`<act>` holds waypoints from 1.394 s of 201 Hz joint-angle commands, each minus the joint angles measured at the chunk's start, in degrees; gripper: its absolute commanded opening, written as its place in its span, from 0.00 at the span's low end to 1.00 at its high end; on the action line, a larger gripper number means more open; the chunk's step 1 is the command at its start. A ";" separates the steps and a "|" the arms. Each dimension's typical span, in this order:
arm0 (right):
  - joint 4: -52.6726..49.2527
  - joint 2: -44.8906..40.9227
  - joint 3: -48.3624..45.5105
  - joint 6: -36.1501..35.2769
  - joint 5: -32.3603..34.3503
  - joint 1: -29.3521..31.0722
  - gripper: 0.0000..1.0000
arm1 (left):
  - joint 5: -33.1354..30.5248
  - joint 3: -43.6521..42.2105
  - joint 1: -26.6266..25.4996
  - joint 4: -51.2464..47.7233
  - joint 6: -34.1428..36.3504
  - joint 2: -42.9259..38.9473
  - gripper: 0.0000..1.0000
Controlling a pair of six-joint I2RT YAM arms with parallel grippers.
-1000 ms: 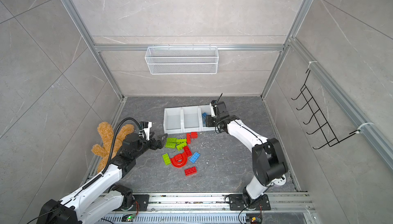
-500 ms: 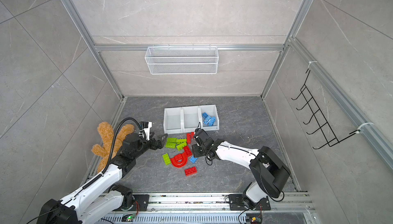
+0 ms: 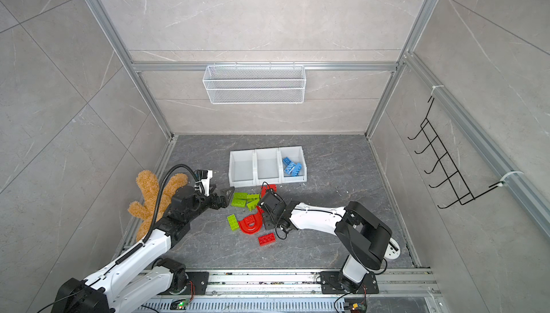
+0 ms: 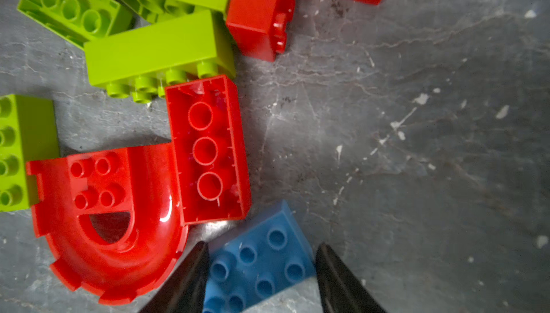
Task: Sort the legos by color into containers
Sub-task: 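Move the right gripper to the pile and grasp a light-blue brick, then carry the light-blue brick over the farthest compartment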
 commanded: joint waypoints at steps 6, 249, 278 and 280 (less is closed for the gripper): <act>-4.89 2.21 1.02 1.76 2.76 0.36 0.61 | -0.39 -0.19 0.14 1.42 0.70 -0.56 1.00; -6.50 1.66 0.73 -9.57 -0.32 -3.74 0.51 | -0.10 -0.07 0.09 1.17 0.67 -0.84 1.00; -6.32 0.89 0.50 -9.57 0.02 -3.69 0.45 | -0.15 -0.08 0.14 1.07 0.71 -0.83 1.00; -6.36 0.82 0.46 -9.57 0.12 -3.75 0.44 | -0.21 -0.03 0.14 1.14 0.76 -0.83 1.00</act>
